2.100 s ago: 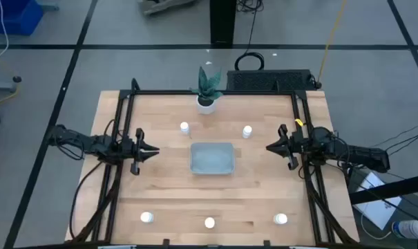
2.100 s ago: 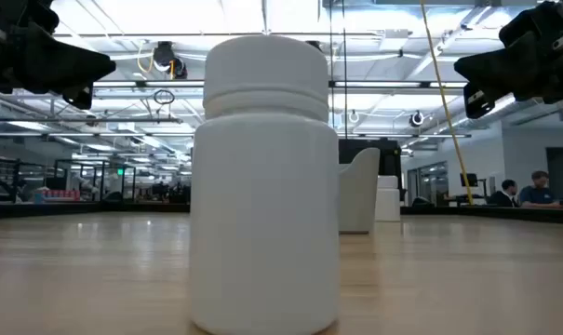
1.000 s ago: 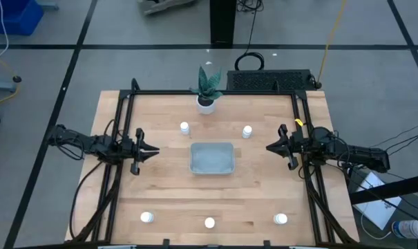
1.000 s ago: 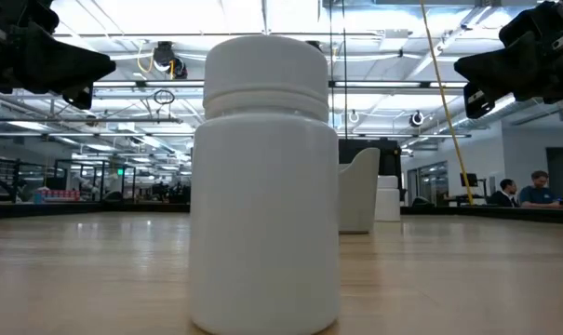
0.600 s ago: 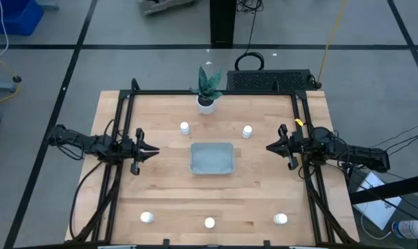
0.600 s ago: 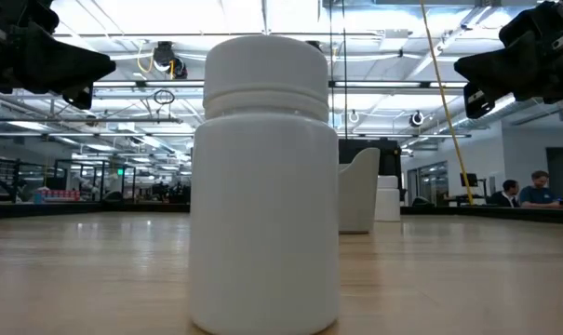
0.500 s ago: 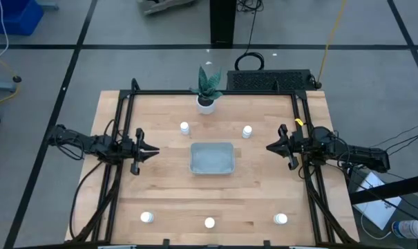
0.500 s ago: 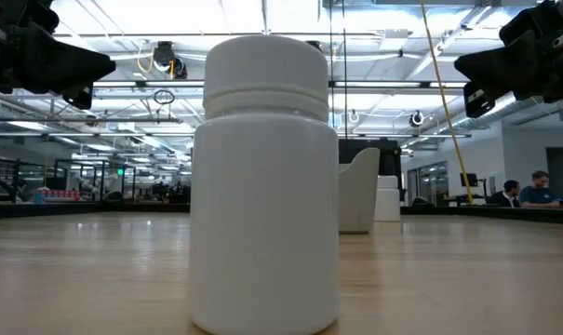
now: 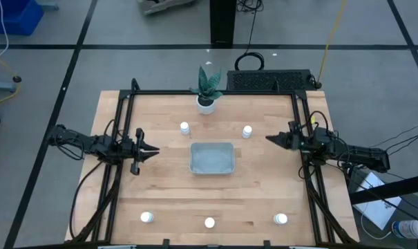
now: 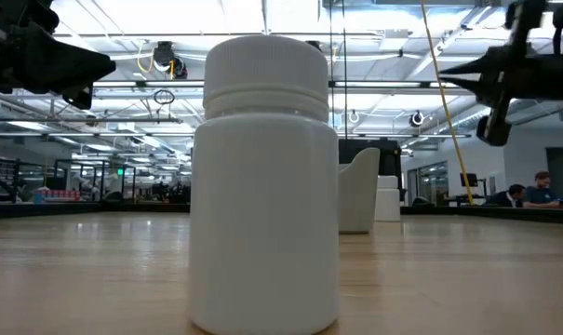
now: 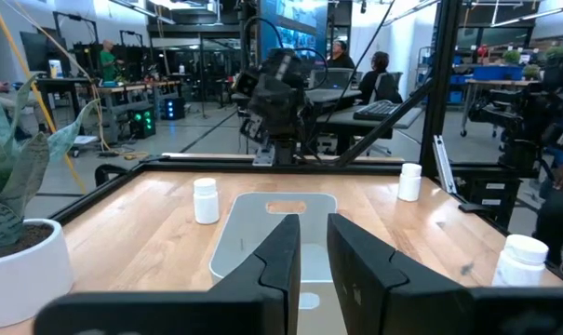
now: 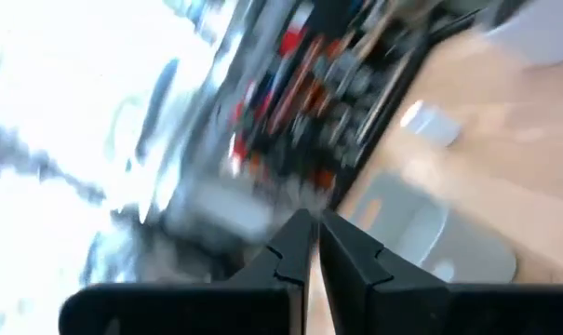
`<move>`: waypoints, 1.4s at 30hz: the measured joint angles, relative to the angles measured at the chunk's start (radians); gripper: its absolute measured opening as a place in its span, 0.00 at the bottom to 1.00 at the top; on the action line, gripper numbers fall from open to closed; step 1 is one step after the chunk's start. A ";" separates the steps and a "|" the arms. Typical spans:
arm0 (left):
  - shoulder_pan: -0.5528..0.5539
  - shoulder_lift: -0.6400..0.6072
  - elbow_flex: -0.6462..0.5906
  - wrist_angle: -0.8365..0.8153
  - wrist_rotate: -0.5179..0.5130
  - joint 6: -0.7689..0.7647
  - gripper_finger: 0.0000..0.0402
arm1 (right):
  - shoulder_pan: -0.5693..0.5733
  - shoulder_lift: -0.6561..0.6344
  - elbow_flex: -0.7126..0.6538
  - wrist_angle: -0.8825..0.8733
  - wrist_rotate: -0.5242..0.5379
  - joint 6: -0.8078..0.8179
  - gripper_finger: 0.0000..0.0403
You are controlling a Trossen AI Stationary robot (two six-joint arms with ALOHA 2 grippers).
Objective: Pick and place pill bottles into a basket
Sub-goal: Put the white pill bottle into the gray bin
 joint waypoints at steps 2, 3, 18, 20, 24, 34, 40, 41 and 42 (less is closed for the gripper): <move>0.000 0.000 0.000 0.008 -0.043 0.000 0.16 | 0.000 0.000 0.000 0.001 0.094 0.088 0.04; 0.000 0.000 0.000 0.014 -0.074 0.002 0.16 | 0.000 0.000 0.000 0.000 0.119 0.099 0.04; 0.000 0.000 0.000 0.126 -0.159 -0.144 0.16 | 0.000 0.045 0.000 0.214 0.261 0.137 0.04; 0.000 0.000 0.000 0.161 -0.161 -0.155 0.16 | 0.000 0.074 0.000 0.338 0.294 0.094 0.04; 0.000 0.001 0.000 0.210 -0.157 -0.356 0.16 | 0.000 0.150 0.023 0.558 0.318 -0.059 0.04; 0.000 0.006 0.000 0.273 -0.318 -0.466 0.16 | 0.000 0.592 0.377 0.374 0.179 -0.128 0.16; 0.000 0.007 0.000 0.267 -0.318 -0.466 0.16 | -0.038 0.909 0.683 0.113 -0.003 -0.303 0.43; 0.000 0.007 0.000 0.267 -0.318 -0.478 0.16 | -0.056 0.951 0.724 0.058 -0.034 -0.336 0.48; 0.000 0.007 0.000 0.266 -0.318 -0.484 0.16 | -0.081 0.989 0.769 -0.010 -0.072 -0.369 0.53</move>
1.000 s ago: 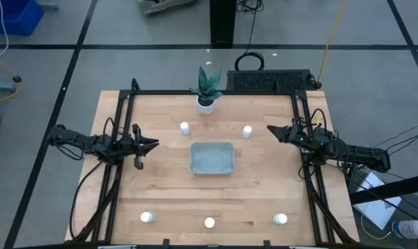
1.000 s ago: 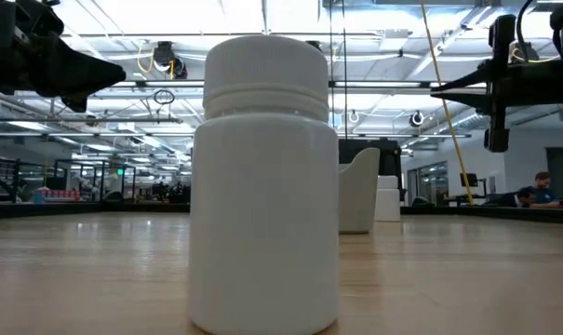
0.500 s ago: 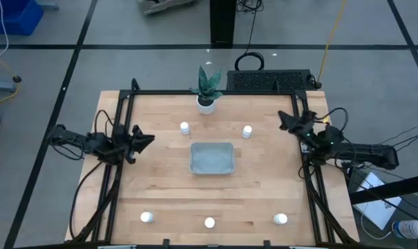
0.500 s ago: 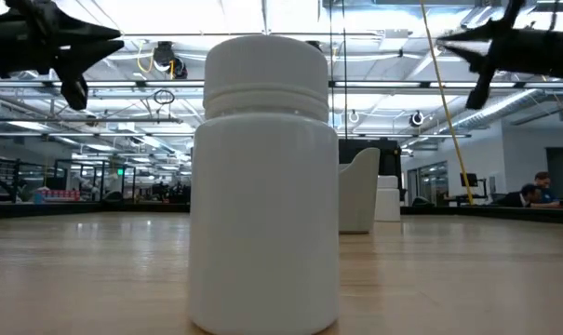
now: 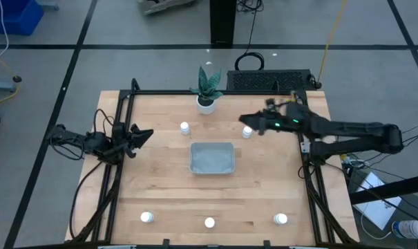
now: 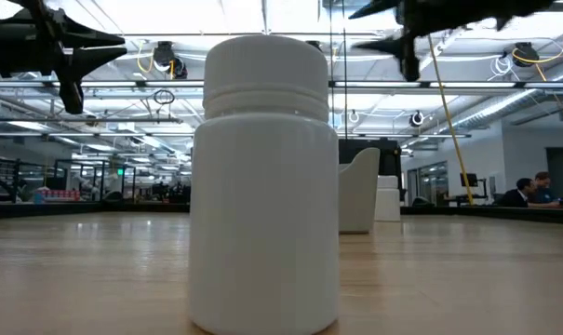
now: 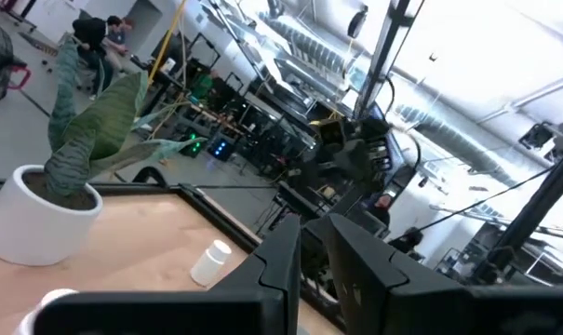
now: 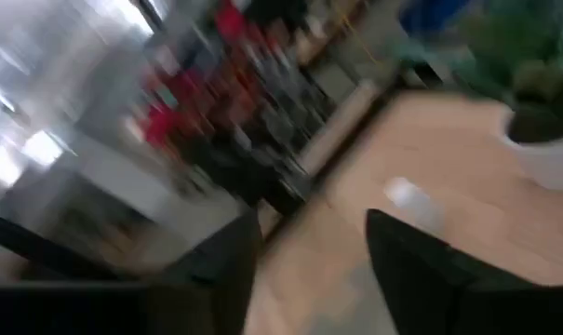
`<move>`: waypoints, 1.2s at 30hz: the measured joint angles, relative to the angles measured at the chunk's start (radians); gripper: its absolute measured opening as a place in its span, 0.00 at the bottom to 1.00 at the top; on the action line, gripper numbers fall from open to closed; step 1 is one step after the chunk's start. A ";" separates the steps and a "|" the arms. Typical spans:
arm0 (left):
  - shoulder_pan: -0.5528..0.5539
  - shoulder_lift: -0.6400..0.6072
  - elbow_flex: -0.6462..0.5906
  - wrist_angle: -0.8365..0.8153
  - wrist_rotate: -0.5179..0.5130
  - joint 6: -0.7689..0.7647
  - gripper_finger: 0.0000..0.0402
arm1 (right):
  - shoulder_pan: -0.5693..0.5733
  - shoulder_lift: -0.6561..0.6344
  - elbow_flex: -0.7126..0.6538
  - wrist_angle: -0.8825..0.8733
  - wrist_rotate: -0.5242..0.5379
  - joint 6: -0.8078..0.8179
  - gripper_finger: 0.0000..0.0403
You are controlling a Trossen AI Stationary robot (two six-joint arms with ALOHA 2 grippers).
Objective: Pick and place pill bottles into a basket
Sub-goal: Put the white pill bottle into the gray bin
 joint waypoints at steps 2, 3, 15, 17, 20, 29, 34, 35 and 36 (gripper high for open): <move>0.000 0.000 0.000 0.003 0.000 -0.008 0.16 | -0.060 0.064 0.092 -0.147 -0.078 -0.077 0.61; 0.000 0.000 0.000 0.004 0.000 -0.011 0.16 | -0.090 0.094 0.138 -0.236 -0.117 -0.117 0.65; 0.000 0.000 0.000 0.004 0.000 -0.043 0.16 | -0.268 0.353 0.356 -0.777 -0.044 -0.510 0.80; 0.000 0.000 0.000 0.004 0.000 -0.047 0.16 | -0.259 0.378 0.358 -0.803 -0.001 -0.535 0.79; 0.000 0.000 0.000 0.003 -0.005 -0.047 0.16 | -0.230 0.418 0.359 -0.838 0.034 -0.563 0.78; 0.000 0.000 0.000 -0.001 -0.028 -0.044 0.16 | -0.169 0.501 0.354 -0.854 0.077 -0.567 0.78; 0.000 0.000 0.000 -0.005 -0.050 -0.045 0.16 | -0.168 0.521 0.354 -0.867 0.077 -0.536 0.78; 0.000 0.000 0.000 -0.005 -0.053 -0.046 0.16 | -0.168 0.522 0.354 -0.864 0.077 -0.534 0.78; 0.000 0.000 0.000 -0.005 -0.053 -0.047 0.16 | -0.169 0.523 0.354 -0.869 0.077 -0.530 0.78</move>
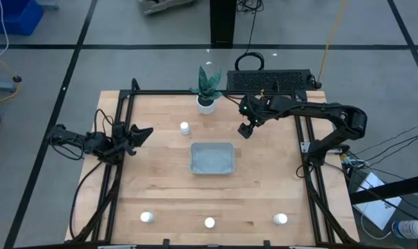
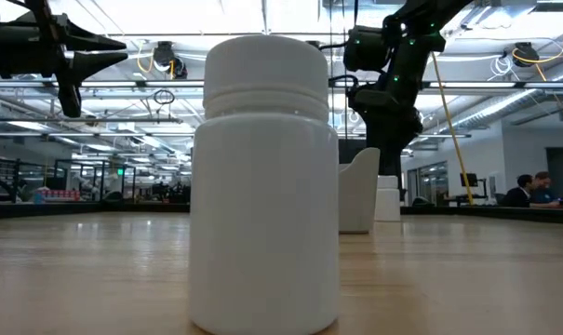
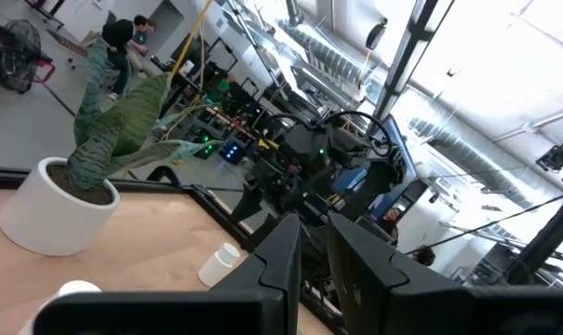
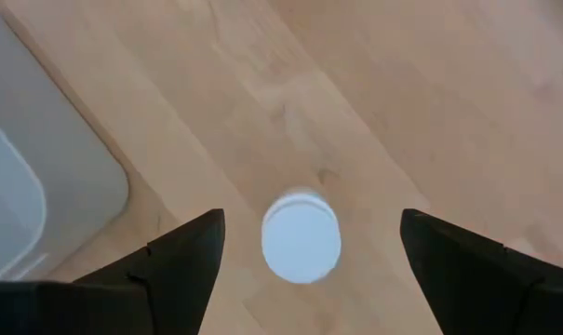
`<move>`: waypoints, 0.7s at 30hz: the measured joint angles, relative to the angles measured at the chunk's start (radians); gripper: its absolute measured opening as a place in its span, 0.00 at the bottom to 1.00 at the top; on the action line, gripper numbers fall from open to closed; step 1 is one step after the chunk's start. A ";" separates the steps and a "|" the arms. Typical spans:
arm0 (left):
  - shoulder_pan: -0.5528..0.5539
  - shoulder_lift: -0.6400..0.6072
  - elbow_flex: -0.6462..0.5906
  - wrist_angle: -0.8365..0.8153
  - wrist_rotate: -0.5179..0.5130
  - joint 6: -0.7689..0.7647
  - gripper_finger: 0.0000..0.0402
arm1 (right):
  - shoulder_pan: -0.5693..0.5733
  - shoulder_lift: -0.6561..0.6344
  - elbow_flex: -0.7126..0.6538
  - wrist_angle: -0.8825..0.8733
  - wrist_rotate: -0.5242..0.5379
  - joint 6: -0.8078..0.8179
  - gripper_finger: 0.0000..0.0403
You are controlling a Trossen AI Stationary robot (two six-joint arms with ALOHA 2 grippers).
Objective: Pick and place pill bottles into a basket
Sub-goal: Put the white pill bottle into the gray bin
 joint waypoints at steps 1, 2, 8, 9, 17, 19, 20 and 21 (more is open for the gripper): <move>0.000 0.000 0.000 0.000 0.000 0.000 0.16 | 0.000 0.001 -0.001 -0.005 0.001 0.010 0.78; 0.000 0.000 0.000 0.000 0.000 0.000 0.16 | 0.000 0.003 -0.005 -0.002 0.002 0.022 0.78; 0.000 0.000 0.000 -0.001 -0.027 -0.012 0.16 | 0.002 0.006 -0.058 0.027 0.008 0.090 0.78; 0.000 0.000 0.000 -0.001 -0.027 -0.012 0.16 | 0.002 0.006 -0.062 0.029 0.022 0.096 0.78; 0.000 0.000 0.000 -0.002 -0.027 -0.017 0.16 | 0.001 0.005 -0.112 0.084 0.027 0.102 0.78; 0.000 0.000 0.000 -0.002 -0.027 -0.018 0.16 | 0.001 0.005 -0.125 0.086 0.026 0.114 0.78; 0.000 0.000 0.000 -0.002 -0.027 -0.018 0.16 | 0.001 0.005 -0.131 0.087 0.026 0.120 0.78; 0.000 0.000 0.000 -0.002 -0.027 -0.018 0.16 | 0.001 0.005 -0.137 0.091 0.026 0.123 0.78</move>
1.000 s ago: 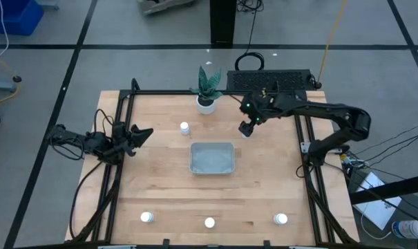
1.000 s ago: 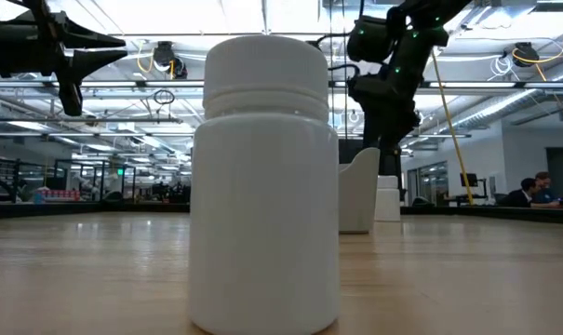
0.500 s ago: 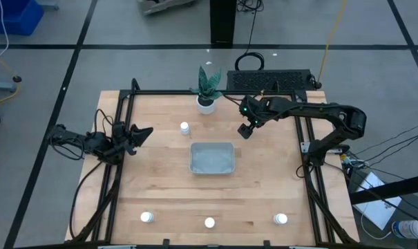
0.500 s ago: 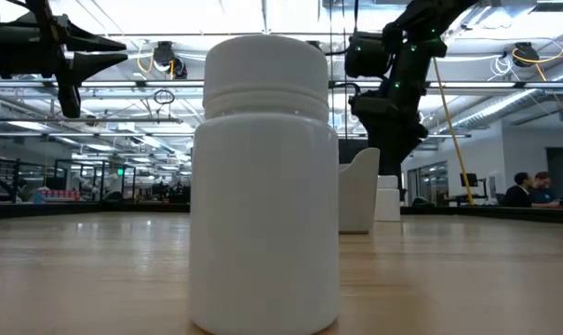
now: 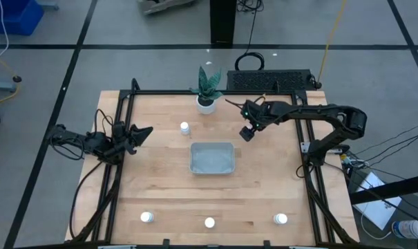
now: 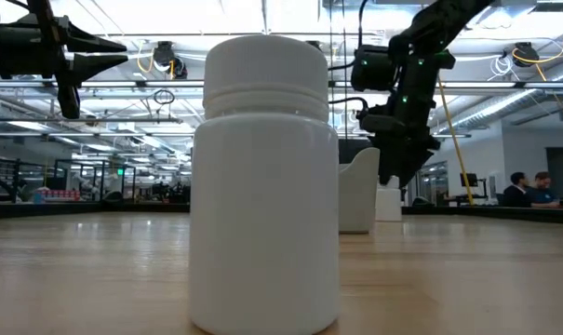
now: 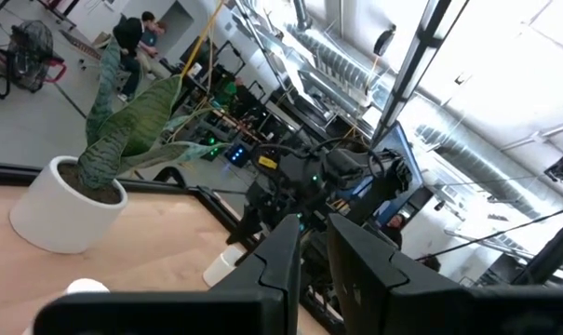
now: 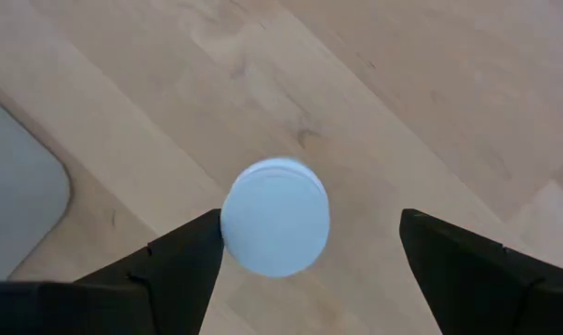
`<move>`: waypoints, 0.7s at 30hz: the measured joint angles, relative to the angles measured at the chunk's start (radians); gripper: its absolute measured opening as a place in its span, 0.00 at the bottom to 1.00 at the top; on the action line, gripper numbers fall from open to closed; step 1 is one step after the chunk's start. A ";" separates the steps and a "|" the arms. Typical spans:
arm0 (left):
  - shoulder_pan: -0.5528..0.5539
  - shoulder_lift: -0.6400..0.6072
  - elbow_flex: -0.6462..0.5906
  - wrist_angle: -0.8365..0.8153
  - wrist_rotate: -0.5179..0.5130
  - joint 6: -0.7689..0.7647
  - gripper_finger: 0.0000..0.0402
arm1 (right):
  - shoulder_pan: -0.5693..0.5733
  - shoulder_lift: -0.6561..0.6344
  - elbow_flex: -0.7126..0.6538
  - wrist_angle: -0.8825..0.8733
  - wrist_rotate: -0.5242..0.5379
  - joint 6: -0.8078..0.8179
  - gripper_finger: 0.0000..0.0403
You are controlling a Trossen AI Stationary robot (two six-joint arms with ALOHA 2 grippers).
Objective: Pick and place pill bottles into a basket
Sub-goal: Put the white pill bottle into the gray bin
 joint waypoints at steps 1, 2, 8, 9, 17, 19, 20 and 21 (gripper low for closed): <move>0.000 0.000 0.000 0.000 0.000 0.000 0.16 | 0.000 0.000 -0.008 0.008 0.000 0.001 0.78; 0.000 0.000 0.000 -0.002 0.000 0.000 0.16 | 0.000 0.000 -0.015 0.016 0.000 0.002 0.78; 0.000 0.000 0.000 -0.013 0.002 -0.004 0.16 | 0.000 0.000 -0.038 0.074 -0.003 0.008 0.74; 0.000 0.000 0.000 -0.014 0.002 -0.005 0.16 | 0.000 0.000 -0.038 0.081 -0.004 0.014 0.73; 0.000 0.000 0.000 -0.014 0.002 -0.006 0.16 | 0.000 0.000 -0.038 0.083 -0.006 0.030 0.60; 0.000 0.000 0.000 -0.014 0.002 -0.007 0.16 | 0.000 0.000 -0.038 0.072 -0.007 0.030 0.55; 0.000 0.000 0.000 -0.014 0.002 -0.006 0.16 | 0.000 0.000 -0.038 0.066 -0.007 0.030 0.53; 0.000 0.000 0.000 -0.014 0.003 -0.007 0.16 | 0.000 0.000 -0.038 0.061 -0.007 0.030 0.50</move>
